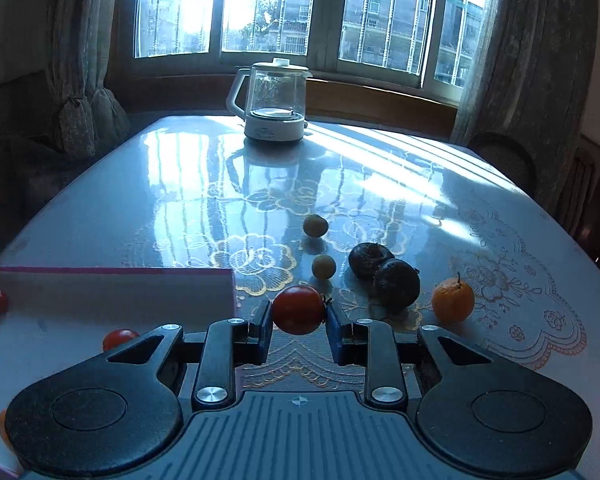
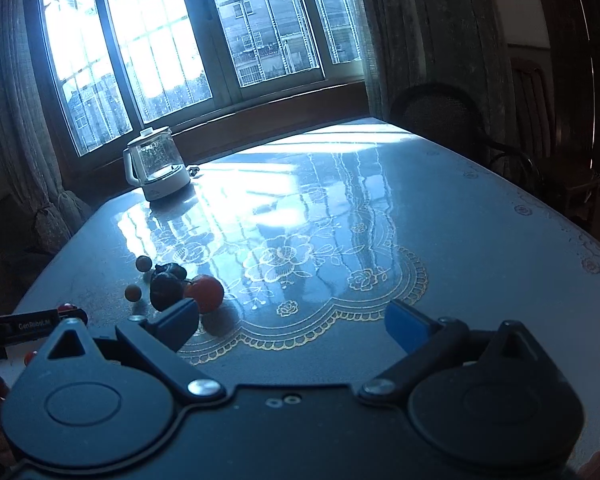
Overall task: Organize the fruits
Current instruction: 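Carry the cherry tomato with the left tool into the tray and open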
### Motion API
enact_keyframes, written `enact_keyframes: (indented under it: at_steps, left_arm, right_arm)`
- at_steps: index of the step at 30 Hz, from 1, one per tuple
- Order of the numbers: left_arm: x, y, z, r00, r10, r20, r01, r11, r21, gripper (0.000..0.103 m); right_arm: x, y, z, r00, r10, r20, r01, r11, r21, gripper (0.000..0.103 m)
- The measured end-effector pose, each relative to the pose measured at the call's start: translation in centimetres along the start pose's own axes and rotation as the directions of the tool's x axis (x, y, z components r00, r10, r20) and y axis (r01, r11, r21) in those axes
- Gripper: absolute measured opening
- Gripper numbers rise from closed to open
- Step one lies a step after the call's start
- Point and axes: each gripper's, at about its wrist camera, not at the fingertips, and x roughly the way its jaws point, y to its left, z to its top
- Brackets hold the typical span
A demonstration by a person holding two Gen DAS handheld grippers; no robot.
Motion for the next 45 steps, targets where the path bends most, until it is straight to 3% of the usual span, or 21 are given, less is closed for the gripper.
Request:
enact_keyframes:
  at_steps: [4, 9, 12, 20, 28, 29, 30, 31, 33, 35, 40, 45]
  left_arm:
    - [-1.0, 6.0, 0.1, 0.994, 0.109, -0.011, -0.11, 0.993, -0.041, 0.029]
    - [-0.1, 12.9, -0.6, 0.97, 0.238, -0.048, -0.241, 0.967, -0.079, 0.029]
    - [1.1, 16.1, -1.3, 0.96, 0.266, -0.089, -0.274, 0.957, -0.092, 0.029]
    - [1.9, 19.9, -2.3, 0.961, 0.254, -0.109, -0.263, 0.961, -0.082, 0.029]
    - [1.9, 21.5, -2.6, 0.97, 0.184, -0.159, -0.198, 0.977, -0.076, 0.03]
    - [1.8, 21.6, -2.6, 0.97, 0.184, -0.159, -0.197, 0.978, -0.071, 0.033]
    - [1.7, 21.7, -2.5, 0.971, 0.185, -0.153, -0.196, 0.979, -0.061, 0.044]
    - [1.5, 21.7, -2.4, 0.972, 0.19, -0.14, -0.199, 0.979, -0.051, 0.065]
    - [0.8, 21.5, -2.2, 0.971, 0.214, -0.104, -0.218, 0.976, -0.025, 0.086]
    - [0.1, 21.1, -1.9, 0.973, 0.218, -0.07, -0.219, 0.976, 0.002, 0.089]
    - [0.9, 21.5, -1.5, 0.969, 0.189, -0.158, -0.201, 0.978, -0.064, 0.089]
    - [0.7, 20.5, -1.7, 0.959, 0.234, -0.162, -0.249, 0.965, -0.08, 0.089]
  right_arm:
    - [0.6, 2.5, 0.0, 0.999, 0.044, -0.005, -0.044, 0.999, -0.015, 0.1]
    - [1.6, 6.2, -0.4, 0.995, 0.1, -0.017, -0.1, 0.994, -0.033, 0.1]
    - [2.0, 8.2, -0.8, 0.993, 0.115, -0.026, -0.116, 0.993, -0.031, 0.1]
    - [2.2, 11.9, -2.2, 0.995, 0.093, -0.034, -0.094, 0.995, -0.02, 0.1]
    - [1.5, 14.8, -3.2, 0.999, 0.04, -0.012, -0.04, 0.999, -0.013, 0.1]
    - [1.3, 15.0, -3.3, 0.999, 0.035, -0.008, -0.035, 0.999, -0.011, 0.101]
    - [1.2, 15.4, -3.4, 1.0, 0.028, -0.004, -0.028, 1.0, -0.01, 0.101]
    - [1.1, 15.6, -3.5, 1.0, 0.019, -0.003, -0.019, 1.0, -0.012, 0.102]
    - [1.2, 16.0, -3.5, 1.0, -0.005, -0.003, 0.005, 1.0, -0.022, 0.103]
    - [1.3, 16.0, -3.4, 1.0, -0.021, -0.003, 0.021, 0.999, -0.033, 0.103]
    - [2.8, 15.6, -2.2, 0.997, -0.079, 0.003, 0.079, 0.989, -0.122, 0.103]
    - [6.1, 14.3, -0.4, 0.992, -0.125, -0.018, 0.117, 0.963, -0.242, 0.103]
